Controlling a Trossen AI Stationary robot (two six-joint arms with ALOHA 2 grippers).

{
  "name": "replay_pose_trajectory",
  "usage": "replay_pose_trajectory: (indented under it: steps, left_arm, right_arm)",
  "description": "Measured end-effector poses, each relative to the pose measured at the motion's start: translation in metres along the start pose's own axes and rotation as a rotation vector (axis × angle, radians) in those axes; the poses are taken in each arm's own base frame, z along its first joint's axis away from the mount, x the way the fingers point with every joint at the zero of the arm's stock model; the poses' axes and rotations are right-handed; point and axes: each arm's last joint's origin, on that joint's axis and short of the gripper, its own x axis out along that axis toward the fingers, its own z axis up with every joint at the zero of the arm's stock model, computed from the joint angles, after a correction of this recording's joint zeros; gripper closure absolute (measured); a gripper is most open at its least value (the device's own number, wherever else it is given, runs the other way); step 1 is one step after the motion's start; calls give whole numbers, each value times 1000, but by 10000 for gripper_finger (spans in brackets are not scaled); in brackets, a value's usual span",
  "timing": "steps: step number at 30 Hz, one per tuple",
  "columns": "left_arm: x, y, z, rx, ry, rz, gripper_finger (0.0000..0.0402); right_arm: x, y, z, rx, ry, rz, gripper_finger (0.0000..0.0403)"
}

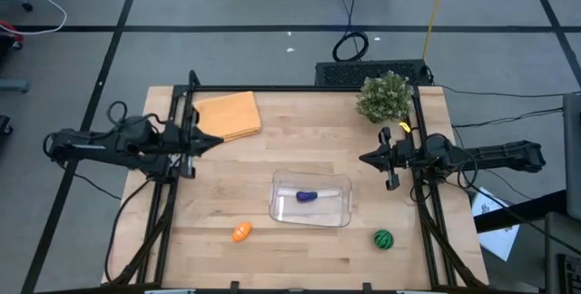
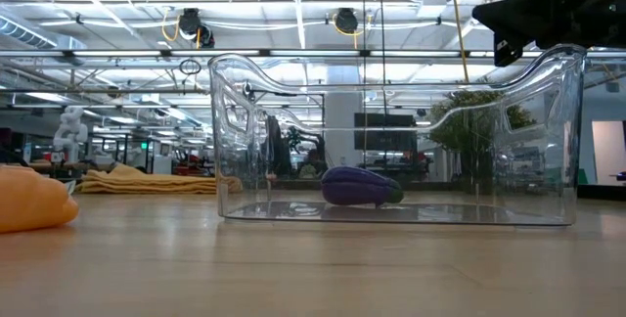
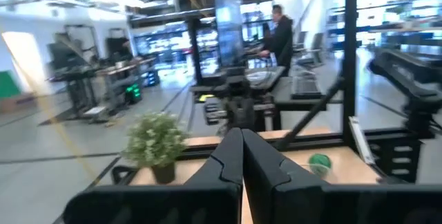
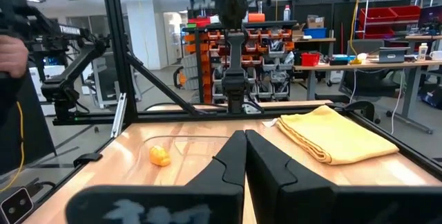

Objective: Pick and placing Produce into tupperware
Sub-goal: Put the green watermelon into the transparent bin

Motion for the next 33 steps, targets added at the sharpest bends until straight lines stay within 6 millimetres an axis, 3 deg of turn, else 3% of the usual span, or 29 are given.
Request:
replay_pose_trajectory:
  steps: [17, 29, 33]
  left_arm:
    - [-6, -6, -84, 70, 181, 129, 397]
    - [-8, -14, -120, 68, 213, 2, 400]
    - [-8, -15, -123, 69, 222, -11, 395]
  right_arm:
    - [1, 0, 1, 0, -11, 2, 403]
    - [2, 0, 1, -5, -11, 1, 403]
    - [4, 0, -1, -7, 6, 0, 403]
